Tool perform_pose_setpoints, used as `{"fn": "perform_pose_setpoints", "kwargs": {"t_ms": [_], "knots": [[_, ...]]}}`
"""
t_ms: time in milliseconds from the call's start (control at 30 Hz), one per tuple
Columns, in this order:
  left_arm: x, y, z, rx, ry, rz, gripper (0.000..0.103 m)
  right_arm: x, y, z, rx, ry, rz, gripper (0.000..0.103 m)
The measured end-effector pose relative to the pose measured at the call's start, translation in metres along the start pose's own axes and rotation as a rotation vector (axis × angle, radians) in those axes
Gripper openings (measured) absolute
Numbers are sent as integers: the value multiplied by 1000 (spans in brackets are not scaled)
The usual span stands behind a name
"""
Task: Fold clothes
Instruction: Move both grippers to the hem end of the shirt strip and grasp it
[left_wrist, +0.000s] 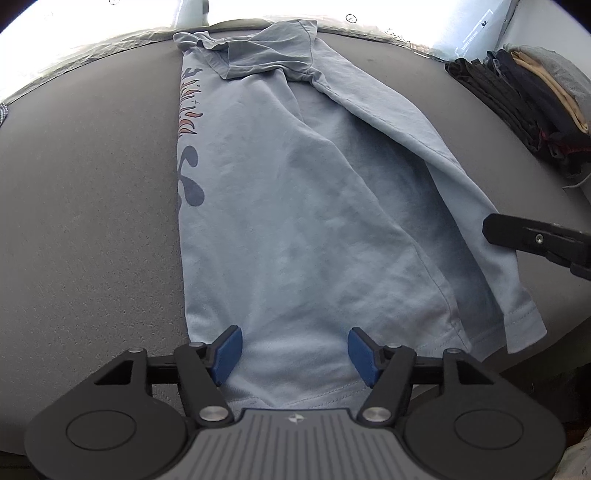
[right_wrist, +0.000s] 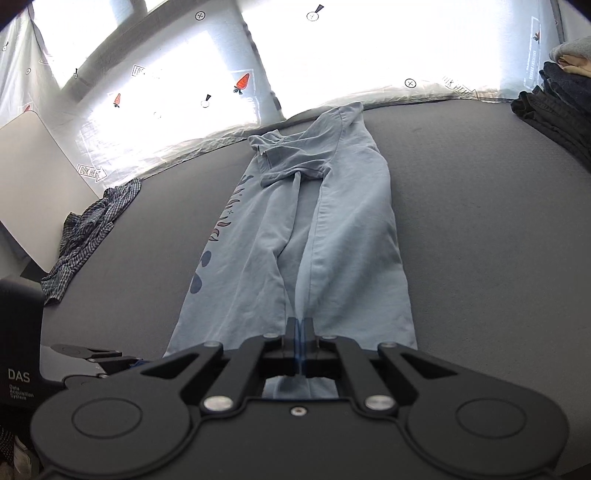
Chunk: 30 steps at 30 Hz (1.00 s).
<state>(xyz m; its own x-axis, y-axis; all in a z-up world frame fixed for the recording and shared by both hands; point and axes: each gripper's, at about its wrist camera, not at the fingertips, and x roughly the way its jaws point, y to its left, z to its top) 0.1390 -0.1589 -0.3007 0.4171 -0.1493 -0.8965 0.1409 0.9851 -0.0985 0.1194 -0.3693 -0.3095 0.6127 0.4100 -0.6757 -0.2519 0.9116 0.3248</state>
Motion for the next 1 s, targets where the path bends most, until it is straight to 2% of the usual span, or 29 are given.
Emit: {"fn": "perform_pose_setpoints", "kwargs": {"t_ms": [200,533,633,700,767,833,933,1000], "knots": [[-5,11,-4,-52,7,6,71,23,8,-4,-1,76,36,1],[-16,39,-12,-179,18,25,71,58,17,-15,-48,215,23,2],[-19,50,-16,-239,21,22,71,60,16,-13,-46,236,32,7],[-19,58,-15,-289,20,1,71,60,15,-11,-37,252,48,14],[-18,61,-13,-306,25,-1,71,56,11,-6,8,256,89,28],[-15,61,-8,-302,36,8,72,50,4,0,64,236,115,29],[-13,59,-3,-288,44,16,72,34,-13,11,161,141,98,29],[-13,58,-2,-282,44,16,72,28,-26,14,195,106,12,29]]}}
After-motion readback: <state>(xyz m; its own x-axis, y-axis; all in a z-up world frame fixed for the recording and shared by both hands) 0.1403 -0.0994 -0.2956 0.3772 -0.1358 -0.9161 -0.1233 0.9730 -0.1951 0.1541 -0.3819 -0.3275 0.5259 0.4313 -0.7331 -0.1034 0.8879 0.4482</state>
